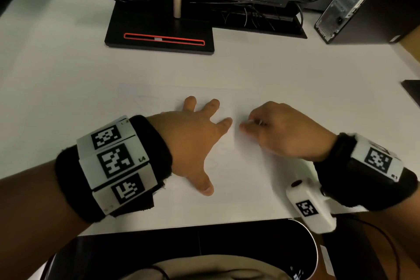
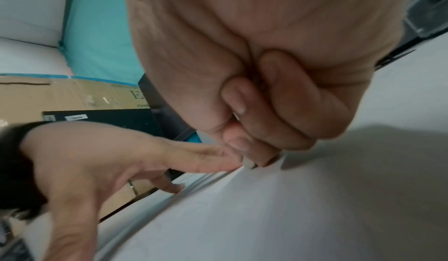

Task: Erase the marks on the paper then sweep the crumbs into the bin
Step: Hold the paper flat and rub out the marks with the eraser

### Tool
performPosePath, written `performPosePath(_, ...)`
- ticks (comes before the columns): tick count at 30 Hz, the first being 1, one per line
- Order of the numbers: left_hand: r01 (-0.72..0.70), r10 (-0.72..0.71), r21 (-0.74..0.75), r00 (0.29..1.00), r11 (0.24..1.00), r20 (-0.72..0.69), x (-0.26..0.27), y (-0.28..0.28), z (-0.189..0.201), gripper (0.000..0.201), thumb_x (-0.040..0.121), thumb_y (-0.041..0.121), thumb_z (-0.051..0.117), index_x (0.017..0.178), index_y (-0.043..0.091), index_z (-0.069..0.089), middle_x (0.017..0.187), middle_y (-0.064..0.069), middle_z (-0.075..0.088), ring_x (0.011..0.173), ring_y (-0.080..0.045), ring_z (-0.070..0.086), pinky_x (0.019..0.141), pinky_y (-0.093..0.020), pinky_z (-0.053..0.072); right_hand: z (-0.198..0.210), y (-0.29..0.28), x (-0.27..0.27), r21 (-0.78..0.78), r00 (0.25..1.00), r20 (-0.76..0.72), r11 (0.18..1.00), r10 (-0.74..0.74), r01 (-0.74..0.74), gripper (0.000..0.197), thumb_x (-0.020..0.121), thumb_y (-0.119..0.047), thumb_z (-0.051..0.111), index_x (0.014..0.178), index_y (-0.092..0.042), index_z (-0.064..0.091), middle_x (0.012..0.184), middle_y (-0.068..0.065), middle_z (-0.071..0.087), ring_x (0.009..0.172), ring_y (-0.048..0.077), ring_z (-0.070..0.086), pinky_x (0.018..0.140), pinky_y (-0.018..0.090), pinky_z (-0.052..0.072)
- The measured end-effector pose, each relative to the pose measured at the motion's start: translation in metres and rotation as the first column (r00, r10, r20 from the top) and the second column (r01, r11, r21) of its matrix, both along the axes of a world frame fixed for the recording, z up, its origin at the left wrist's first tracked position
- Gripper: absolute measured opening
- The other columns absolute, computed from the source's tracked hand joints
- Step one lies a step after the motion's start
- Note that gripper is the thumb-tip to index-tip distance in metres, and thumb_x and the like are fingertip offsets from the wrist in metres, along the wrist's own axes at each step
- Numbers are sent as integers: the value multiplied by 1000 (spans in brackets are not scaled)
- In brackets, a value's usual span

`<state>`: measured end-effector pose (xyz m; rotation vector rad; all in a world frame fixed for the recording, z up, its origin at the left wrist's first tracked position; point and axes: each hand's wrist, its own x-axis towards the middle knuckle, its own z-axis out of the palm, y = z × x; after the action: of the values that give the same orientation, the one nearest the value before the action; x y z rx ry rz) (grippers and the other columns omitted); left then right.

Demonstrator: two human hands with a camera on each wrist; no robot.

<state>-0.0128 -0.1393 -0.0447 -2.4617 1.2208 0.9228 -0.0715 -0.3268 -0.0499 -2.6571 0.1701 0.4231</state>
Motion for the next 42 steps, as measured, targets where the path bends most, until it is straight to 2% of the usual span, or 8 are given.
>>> performPosePath(10,-10,9,-21,1000,1000,-10,0,2,-1,132,65,71,78,155,38,-13,160,12,-24,149,-32,-15,105,-53,44,-1,3,2,-14,999,-8,999,47,-47,41,101,-30,51,70,-3,54,64,11,58,55,17,48,50,27,36)
performPosePath(17,-14,14,-17,1000,1000,-11,1,2,-2,138,64,71,78,155,32,-18,161,10,-27,149,-32,-20,110,-54,39,2,-5,12,-26,1000,-12,1000,-16,15,42,99,-32,52,78,3,61,74,17,68,61,23,56,59,37,46)
performPosePath(21,-12,12,-25,1000,1000,-13,1,4,-1,139,63,73,77,156,26,-15,161,9,-27,149,-31,-19,110,-54,39,-2,10,4,-14,992,-73,994,106,-107,43,100,-32,52,72,-1,57,69,14,65,56,19,52,58,35,44)
performPosePath(25,1,-1,-8,1000,1000,-13,1,3,0,138,64,74,75,157,23,-14,161,8,-28,149,-32,-20,110,-54,39,3,-9,17,-43,1000,-10,999,-29,29,42,99,-33,52,81,4,62,78,19,69,63,22,56,64,40,50)
performPosePath(30,-1,0,-13,1000,1000,-15,1,4,2,135,66,73,75,157,21,-10,161,8,-27,149,-31,-19,109,-53,40,-1,-1,7,-14,990,-66,992,121,-122,44,100,-36,52,77,1,60,71,16,65,57,23,51,62,38,48)
performPosePath(34,5,-5,-3,1000,1000,-11,0,4,2,135,66,74,74,158,22,-11,161,8,-28,149,-31,-19,108,-52,41,4,-18,18,-21,999,-22,999,-28,27,43,98,-34,53,80,3,63,76,21,68,56,20,50,65,43,52)
performPosePath(38,3,-3,-2,1000,1000,-13,0,4,3,135,66,74,74,158,21,-10,160,9,-28,149,-31,-19,108,-52,41,0,-7,10,-7,992,-95,996,84,-85,44,99,-37,53,76,0,61,67,14,64,56,16,49,62,39,50)
performPosePath(42,3,-3,-4,1000,1000,-12,0,4,3,135,65,75,74,157,22,-10,160,10,-28,149,-30,-19,108,-52,41,4,-22,21,-54,999,-41,998,-30,28,43,98,-34,53,79,5,61,61,7,55,55,18,47,61,40,48)
